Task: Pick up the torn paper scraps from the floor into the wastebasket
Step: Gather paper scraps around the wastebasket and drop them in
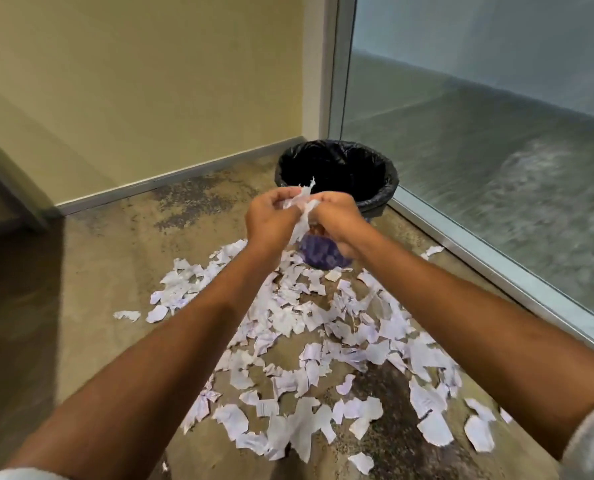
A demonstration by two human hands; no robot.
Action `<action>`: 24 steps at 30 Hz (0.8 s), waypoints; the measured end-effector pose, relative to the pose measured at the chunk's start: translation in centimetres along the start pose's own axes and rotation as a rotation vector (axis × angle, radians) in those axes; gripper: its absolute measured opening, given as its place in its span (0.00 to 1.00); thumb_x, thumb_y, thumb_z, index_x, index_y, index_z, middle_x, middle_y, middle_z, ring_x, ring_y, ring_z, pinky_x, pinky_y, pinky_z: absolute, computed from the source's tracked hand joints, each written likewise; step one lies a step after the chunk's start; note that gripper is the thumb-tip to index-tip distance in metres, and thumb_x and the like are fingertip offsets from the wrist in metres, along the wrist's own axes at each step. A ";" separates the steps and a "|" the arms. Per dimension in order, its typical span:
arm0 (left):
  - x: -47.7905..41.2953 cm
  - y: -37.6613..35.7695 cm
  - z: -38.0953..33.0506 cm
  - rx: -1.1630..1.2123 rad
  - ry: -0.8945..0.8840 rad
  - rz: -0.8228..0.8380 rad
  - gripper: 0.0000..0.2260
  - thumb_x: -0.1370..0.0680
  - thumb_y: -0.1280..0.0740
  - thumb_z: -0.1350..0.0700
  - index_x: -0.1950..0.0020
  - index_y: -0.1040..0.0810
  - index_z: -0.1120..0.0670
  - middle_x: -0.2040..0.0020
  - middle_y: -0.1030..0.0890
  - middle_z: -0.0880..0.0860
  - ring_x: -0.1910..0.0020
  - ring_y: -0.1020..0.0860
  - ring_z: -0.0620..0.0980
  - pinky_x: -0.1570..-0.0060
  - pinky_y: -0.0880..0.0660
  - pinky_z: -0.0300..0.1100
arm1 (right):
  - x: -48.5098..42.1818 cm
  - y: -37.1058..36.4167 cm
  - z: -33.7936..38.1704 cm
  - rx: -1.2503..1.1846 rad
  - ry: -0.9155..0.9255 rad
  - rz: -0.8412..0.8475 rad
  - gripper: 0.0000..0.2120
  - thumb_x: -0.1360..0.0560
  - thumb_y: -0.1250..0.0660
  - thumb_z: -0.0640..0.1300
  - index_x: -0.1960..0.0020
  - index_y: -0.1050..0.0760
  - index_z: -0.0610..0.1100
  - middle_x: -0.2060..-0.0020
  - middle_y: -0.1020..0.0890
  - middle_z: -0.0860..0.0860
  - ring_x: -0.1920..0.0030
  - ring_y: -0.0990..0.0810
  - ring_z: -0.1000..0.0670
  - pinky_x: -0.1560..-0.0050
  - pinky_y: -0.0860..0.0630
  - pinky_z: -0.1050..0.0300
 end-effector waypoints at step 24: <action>-11.2 -13.2 -1.2 -0.126 0.004 0.088 0.10 0.28 0.25 0.43 0.50 0.13 0.45 0.43 0.14 0.44 0.27 0.24 0.50 0.29 0.26 0.53 | -14.1 8.2 0.1 -0.162 -0.133 -0.158 0.12 0.26 0.39 0.34 0.52 0.19 0.44 0.62 0.25 0.44 0.68 0.35 0.48 0.69 0.39 0.53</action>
Point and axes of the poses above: each hand's wrist, its own x-axis away from the middle knuckle, its own y-axis out of the back of the hand, z = x × y, the point moved 10 cm from there along -x, towards the middle knuckle
